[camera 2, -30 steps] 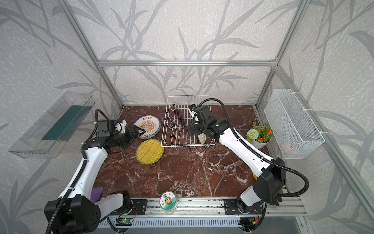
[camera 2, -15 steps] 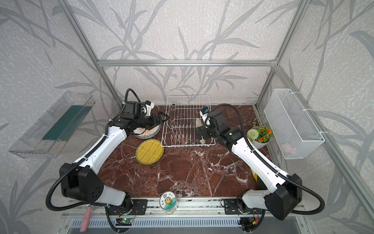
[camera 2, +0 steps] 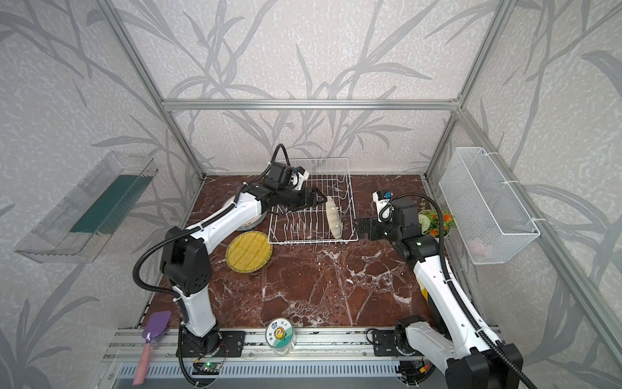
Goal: Unload the plates from the dish rack
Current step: Pick up a plate from the dish rack.
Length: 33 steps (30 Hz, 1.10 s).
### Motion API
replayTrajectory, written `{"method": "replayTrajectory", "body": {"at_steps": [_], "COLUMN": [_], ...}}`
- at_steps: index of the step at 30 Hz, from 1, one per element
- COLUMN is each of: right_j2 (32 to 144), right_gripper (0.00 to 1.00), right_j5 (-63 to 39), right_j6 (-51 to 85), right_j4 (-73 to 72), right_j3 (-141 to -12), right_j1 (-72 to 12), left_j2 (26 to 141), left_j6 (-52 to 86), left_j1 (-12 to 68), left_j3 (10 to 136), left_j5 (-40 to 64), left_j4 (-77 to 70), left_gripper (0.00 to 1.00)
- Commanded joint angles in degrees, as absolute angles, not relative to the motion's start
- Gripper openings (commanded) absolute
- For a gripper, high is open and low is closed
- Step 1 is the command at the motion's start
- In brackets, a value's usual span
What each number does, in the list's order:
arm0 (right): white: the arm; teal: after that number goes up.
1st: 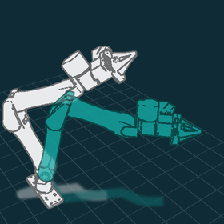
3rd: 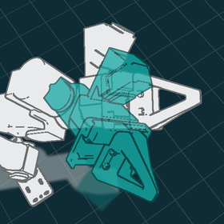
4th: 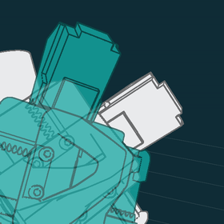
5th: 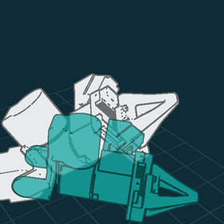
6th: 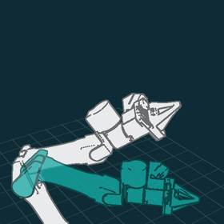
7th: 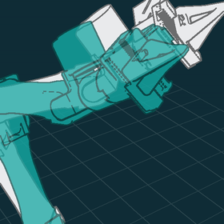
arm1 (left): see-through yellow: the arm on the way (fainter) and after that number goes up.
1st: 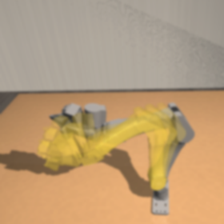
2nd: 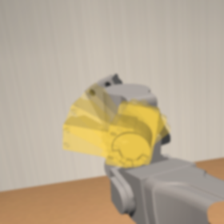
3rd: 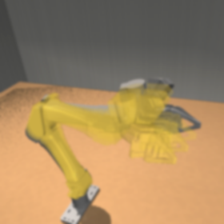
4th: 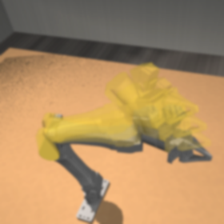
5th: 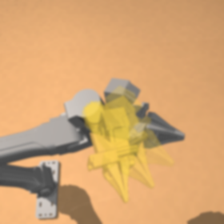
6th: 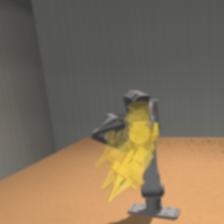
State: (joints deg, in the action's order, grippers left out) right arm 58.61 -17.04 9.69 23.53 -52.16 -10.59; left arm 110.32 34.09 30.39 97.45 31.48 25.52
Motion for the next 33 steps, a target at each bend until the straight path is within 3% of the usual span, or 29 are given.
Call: {"method": "replayTrajectory", "body": {"at_steps": [1, 12, 16, 25, 33], "right_j2": [55.81, 54.98, 55.69, 57.37, 57.48], "right_gripper": [0.99, 0.99, 0.99, 0.99, 0.99], "right_j5": [-20.7, -18.64, -18.67, -20.35, -22.79], "right_j6": [10.39, 8.94, 8.67, 10.37, 8.69], "right_j4": [22.15, 21.54, 21.68, 20.2, 20.46], "right_j3": [-50.65, -48.87, -49.54, -49.66, -49.75], "right_j1": [-9.26, -8.71, -8.7, -8.71, -8.72], "left_j2": [113.49, 119.16, 119.25, 118.76, 119.29], "left_j6": [35.69, 38.42, 39.17, 40.69, 42.21], "left_j1": [31.7, 35.04, 35.41, 35.9, 35.86], "left_j3": [102.39, 106.05, 106.03, 106.71, 106.57], "left_j5": [29.64, 27.43, 27.94, 27.64, 27.68], "left_j4": [29.7, 33.24, 33.56, 34.72, 34.36], "left_gripper": [0.89, 0.59, 0.55, 0.33, 0.24]}}
